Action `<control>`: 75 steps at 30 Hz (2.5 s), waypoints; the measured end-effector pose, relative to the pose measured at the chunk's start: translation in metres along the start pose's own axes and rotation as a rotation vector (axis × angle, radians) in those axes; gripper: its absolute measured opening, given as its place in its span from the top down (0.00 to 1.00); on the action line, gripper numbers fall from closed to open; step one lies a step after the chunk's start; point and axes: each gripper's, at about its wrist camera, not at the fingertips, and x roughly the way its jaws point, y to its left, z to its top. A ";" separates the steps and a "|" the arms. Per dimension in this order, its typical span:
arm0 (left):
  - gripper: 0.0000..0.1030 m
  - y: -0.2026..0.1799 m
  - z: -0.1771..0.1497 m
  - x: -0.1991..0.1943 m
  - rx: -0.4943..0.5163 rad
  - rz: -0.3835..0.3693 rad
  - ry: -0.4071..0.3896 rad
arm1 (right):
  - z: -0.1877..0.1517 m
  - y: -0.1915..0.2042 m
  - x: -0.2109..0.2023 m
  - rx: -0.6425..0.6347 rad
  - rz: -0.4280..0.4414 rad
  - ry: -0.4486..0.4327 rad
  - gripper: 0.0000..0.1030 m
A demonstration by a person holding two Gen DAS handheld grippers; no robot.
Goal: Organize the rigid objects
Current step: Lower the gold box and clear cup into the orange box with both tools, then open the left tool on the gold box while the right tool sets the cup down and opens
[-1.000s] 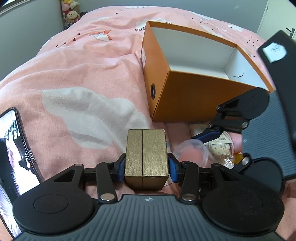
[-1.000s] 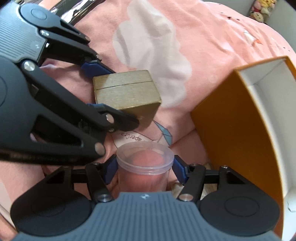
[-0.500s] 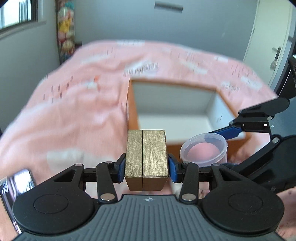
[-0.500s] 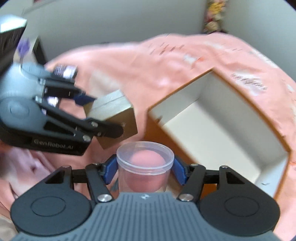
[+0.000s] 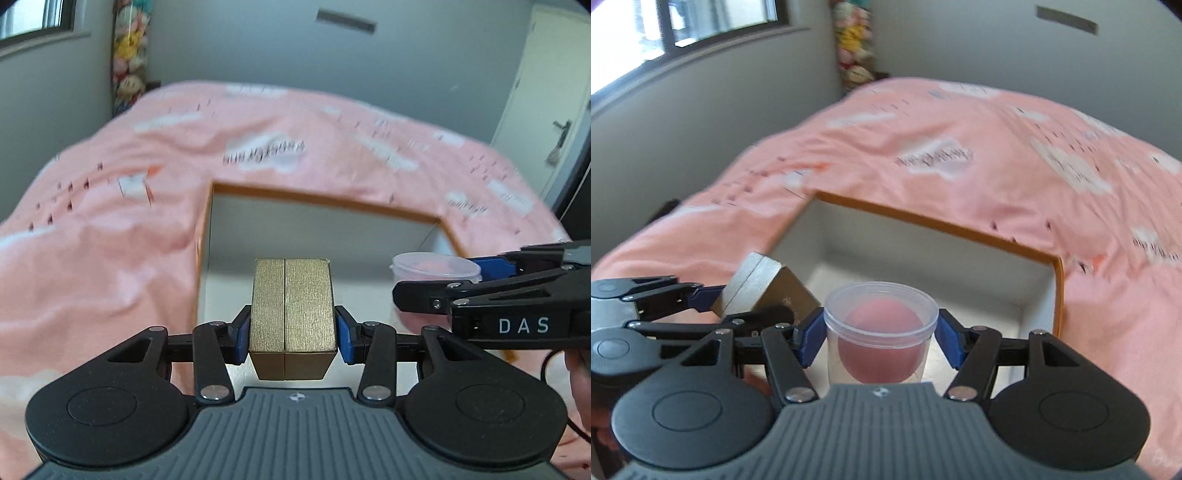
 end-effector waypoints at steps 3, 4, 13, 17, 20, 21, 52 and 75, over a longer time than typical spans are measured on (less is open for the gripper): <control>0.51 0.001 -0.006 0.018 0.001 0.014 0.060 | -0.014 -0.011 0.027 0.076 -0.002 0.034 0.39; 0.51 -0.001 -0.008 0.023 0.028 0.035 0.067 | -0.016 -0.016 0.036 0.104 0.007 0.049 0.39; 0.51 -0.009 0.001 0.025 0.120 0.036 0.091 | -0.013 -0.034 0.072 0.164 0.033 0.172 0.39; 0.51 -0.008 0.009 0.033 0.135 -0.054 0.152 | -0.007 -0.051 0.086 0.219 0.035 0.214 0.39; 0.51 -0.012 0.014 0.044 0.168 -0.084 0.223 | -0.008 -0.064 0.091 0.269 0.044 0.226 0.39; 0.51 -0.013 0.014 0.048 0.174 -0.084 0.247 | -0.009 -0.066 0.091 0.277 0.054 0.229 0.39; 0.51 0.025 0.011 -0.026 0.113 0.051 0.027 | -0.026 -0.034 0.096 0.225 0.037 0.251 0.39; 0.82 0.068 -0.015 -0.021 -0.146 -0.033 0.067 | -0.020 0.042 0.118 0.140 0.089 0.276 0.39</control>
